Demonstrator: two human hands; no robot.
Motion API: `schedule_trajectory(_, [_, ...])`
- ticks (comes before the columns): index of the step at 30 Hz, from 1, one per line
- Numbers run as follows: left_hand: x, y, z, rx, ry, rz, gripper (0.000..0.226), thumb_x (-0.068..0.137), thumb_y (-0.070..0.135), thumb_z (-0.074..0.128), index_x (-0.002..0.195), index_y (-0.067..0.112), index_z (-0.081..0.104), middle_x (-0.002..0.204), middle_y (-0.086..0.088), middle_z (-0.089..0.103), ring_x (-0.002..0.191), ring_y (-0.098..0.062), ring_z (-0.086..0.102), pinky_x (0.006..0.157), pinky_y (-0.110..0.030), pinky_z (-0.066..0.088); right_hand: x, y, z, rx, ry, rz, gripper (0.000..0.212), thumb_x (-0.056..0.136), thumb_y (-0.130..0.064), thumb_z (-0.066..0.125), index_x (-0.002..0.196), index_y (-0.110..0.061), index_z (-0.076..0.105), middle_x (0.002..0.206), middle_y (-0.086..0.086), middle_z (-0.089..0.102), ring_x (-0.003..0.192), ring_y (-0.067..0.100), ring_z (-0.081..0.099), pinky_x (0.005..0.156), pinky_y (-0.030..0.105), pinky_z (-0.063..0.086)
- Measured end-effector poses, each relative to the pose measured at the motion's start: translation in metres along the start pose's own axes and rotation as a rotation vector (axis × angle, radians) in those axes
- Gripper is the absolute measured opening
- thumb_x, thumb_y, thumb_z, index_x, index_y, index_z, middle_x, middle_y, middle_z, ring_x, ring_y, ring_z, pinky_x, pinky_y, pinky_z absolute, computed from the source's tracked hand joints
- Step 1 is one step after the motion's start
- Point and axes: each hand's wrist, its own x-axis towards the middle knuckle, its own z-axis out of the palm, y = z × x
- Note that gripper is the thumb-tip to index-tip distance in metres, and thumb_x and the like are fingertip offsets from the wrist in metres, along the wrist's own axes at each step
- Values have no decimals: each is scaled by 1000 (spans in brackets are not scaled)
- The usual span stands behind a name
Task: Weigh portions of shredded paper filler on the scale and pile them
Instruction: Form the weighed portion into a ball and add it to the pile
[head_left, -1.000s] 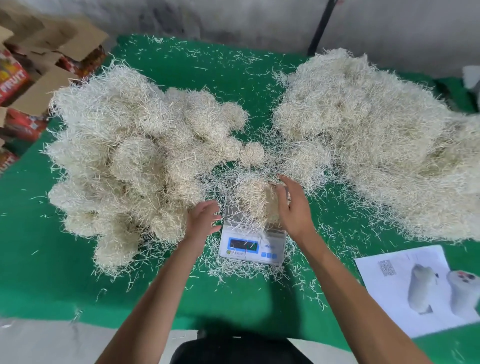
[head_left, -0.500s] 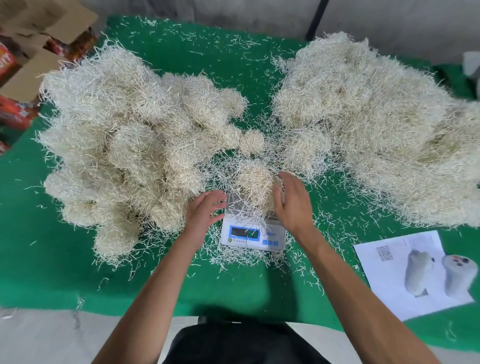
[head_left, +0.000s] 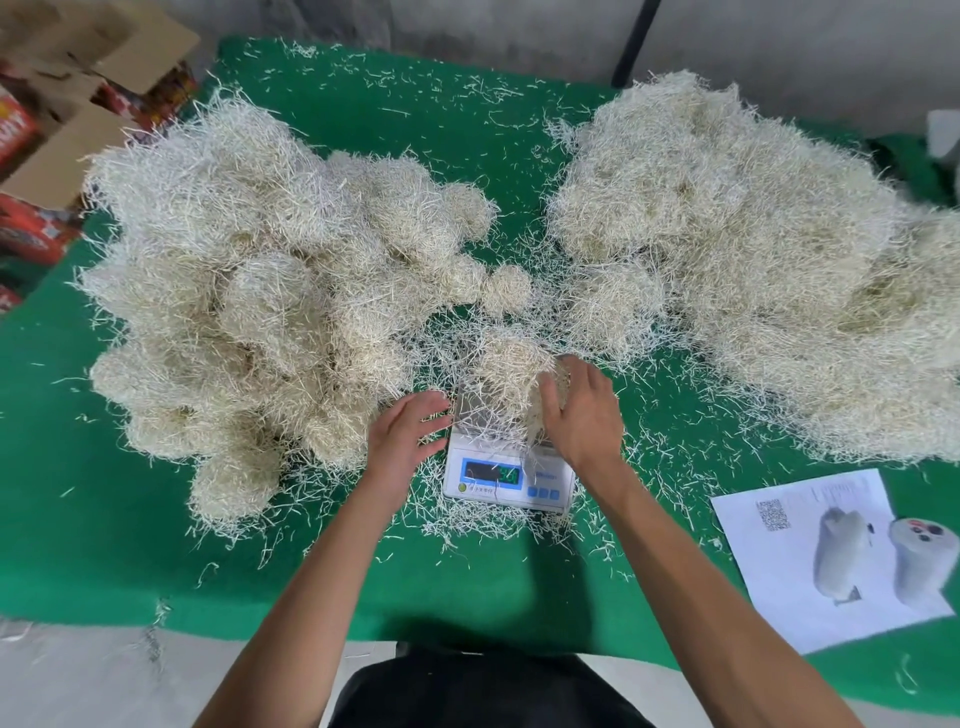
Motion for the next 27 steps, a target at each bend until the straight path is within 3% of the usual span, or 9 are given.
schedule_trajectory(3, [-3,0,-2,-3,-6,-3,26,97,34,64,116,18,69,116,1,73,105,-19,71,89,-40,58,7,-12,4,-28,-49,-15,84,103,-74,16,151,-9,39,147,17,50,135,33,51,109,49,48])
schedule_trajectory(5, [-3,-1,-2,-1,-11,-12,25,97,36,64,116,20,69,117,2,73,105,-19,71,90,-40,58,10,-19,9,-49,-50,-55,81,101,-76,25,148,-12,38,141,17,52,129,34,53,105,50,50])
schedule_trajectory(9, [0,2,2,6,-38,-33,19,94,42,66,107,30,73,117,3,73,106,-18,71,89,-38,59,18,-21,16,-139,-121,-152,81,97,-68,46,155,-14,31,153,14,45,142,33,42,120,52,37])
schedule_trajectory(13, [8,10,13,39,-32,-21,27,94,44,67,113,26,71,114,5,74,103,-16,72,84,-35,60,28,-22,8,-162,-225,-136,95,90,-86,35,159,-21,26,163,14,33,149,37,34,118,60,35])
schedule_trajectory(17, [21,21,22,110,97,25,28,99,35,62,121,19,64,110,1,74,96,-15,73,75,-30,61,29,-14,-2,90,36,-161,69,104,-68,29,142,-15,52,140,14,60,124,31,60,103,54,52])
schedule_trajectory(19, [28,24,21,220,162,90,25,99,28,62,120,15,65,110,-4,72,91,-14,73,69,-27,61,32,-3,-7,176,74,-62,65,108,-61,28,143,-14,53,141,13,60,127,27,59,109,46,45])
schedule_trajectory(21, [38,30,20,402,206,174,21,98,22,63,118,17,65,109,-4,71,79,-6,71,57,-23,58,33,9,-9,207,44,26,64,109,-59,26,147,-13,50,144,13,59,130,27,57,111,50,45])
schedule_trajectory(23, [52,36,22,559,228,224,21,96,16,61,116,22,65,111,3,70,63,-1,68,40,-17,44,34,15,-7,199,21,49,64,110,-57,25,149,-12,48,146,13,57,133,28,55,113,51,44])
schedule_trajectory(27, [87,44,33,840,148,280,35,97,7,58,126,26,64,129,7,65,47,-12,54,37,-19,38,37,9,2,210,26,49,61,111,-52,25,146,-8,50,140,14,61,129,27,57,111,40,43])
